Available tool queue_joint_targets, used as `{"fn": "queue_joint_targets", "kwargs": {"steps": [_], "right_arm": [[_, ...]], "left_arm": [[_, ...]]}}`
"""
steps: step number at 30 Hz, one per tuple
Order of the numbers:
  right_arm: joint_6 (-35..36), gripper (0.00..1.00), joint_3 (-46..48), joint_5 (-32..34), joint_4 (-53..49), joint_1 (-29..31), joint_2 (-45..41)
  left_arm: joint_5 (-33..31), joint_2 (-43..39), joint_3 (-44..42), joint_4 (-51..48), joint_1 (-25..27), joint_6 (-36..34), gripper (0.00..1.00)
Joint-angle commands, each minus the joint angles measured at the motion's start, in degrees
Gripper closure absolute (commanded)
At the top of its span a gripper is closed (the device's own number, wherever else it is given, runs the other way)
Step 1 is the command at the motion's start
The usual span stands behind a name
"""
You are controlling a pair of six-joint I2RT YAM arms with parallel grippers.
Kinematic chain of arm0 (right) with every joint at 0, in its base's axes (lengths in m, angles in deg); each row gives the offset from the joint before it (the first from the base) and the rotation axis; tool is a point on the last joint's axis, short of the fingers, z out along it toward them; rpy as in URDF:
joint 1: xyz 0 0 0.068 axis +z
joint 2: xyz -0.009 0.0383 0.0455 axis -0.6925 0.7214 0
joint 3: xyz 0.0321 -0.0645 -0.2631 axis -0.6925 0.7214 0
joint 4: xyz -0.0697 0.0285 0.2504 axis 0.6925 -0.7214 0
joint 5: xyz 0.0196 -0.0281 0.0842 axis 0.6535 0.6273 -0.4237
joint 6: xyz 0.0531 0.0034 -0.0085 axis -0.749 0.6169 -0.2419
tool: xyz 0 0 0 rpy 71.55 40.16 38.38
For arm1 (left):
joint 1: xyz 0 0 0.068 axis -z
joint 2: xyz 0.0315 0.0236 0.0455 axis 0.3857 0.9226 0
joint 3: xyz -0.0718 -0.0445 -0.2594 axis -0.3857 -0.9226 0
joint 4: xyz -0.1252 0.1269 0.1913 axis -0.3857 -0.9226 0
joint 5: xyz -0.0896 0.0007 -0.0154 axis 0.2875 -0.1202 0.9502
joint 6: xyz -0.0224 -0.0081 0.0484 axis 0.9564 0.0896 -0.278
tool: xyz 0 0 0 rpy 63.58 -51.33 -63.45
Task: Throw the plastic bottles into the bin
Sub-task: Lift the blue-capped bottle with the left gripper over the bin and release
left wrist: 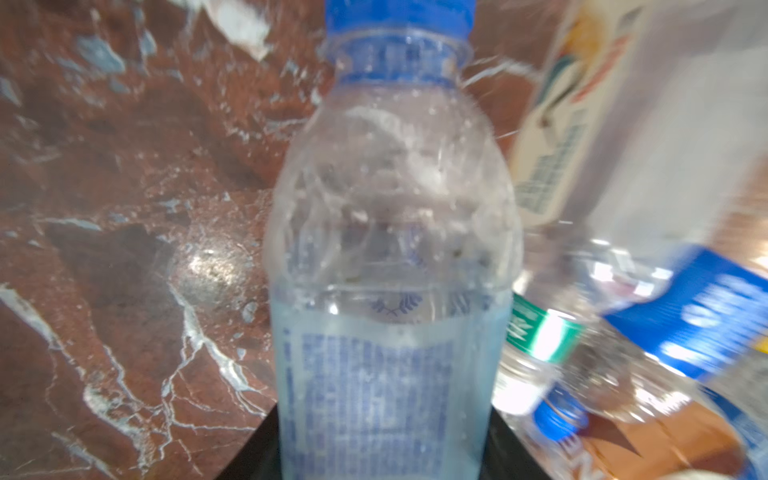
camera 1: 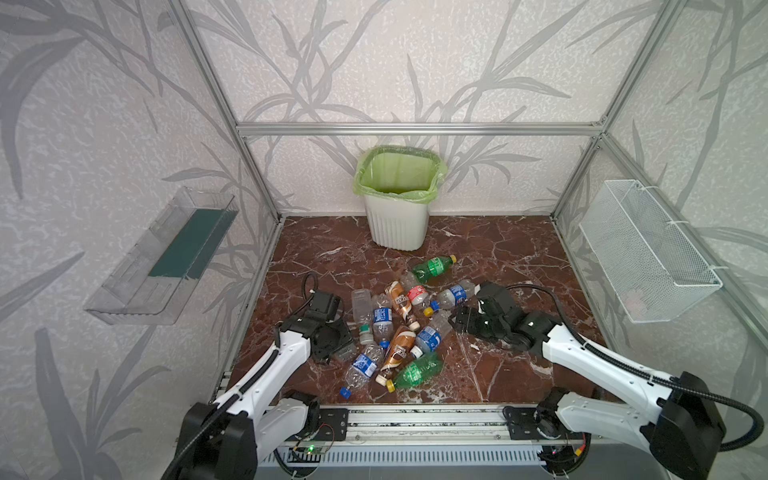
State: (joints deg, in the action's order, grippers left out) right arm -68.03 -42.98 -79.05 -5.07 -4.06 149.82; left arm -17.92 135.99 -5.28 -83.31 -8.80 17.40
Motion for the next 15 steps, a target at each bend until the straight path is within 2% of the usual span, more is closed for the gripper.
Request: {"fn": "queue_joint_targets", "kwargs": {"steps": [1, 6, 10, 13, 15], "right_arm": [[0.0, 0.17, 0.3, 0.5, 0.7, 0.3, 0.2], [0.1, 0.17, 0.2, 0.3, 0.7, 0.4, 0.8], [-0.1, 0.17, 0.1, 0.1, 0.7, 0.3, 1.2], [0.3, 0.17, -0.3, 0.7, -0.1, 0.3, 0.9], [0.8, 0.17, -0.9, 1.1, -0.9, 0.3, 0.6]], "left_arm": [[-0.6, -6.3, -1.1, 1.8, 0.3, -0.6, 0.45], [0.4, -13.8, -2.7, 6.7, 0.3, -1.7, 0.45], [2.1, -17.2, 0.0, 12.7, 0.3, -3.3, 0.44], [3.8, -12.9, 8.8, 20.0, 0.2, -5.2, 0.42], [6.1, -4.7, 19.8, 25.4, 0.3, -6.7, 0.42]]}}
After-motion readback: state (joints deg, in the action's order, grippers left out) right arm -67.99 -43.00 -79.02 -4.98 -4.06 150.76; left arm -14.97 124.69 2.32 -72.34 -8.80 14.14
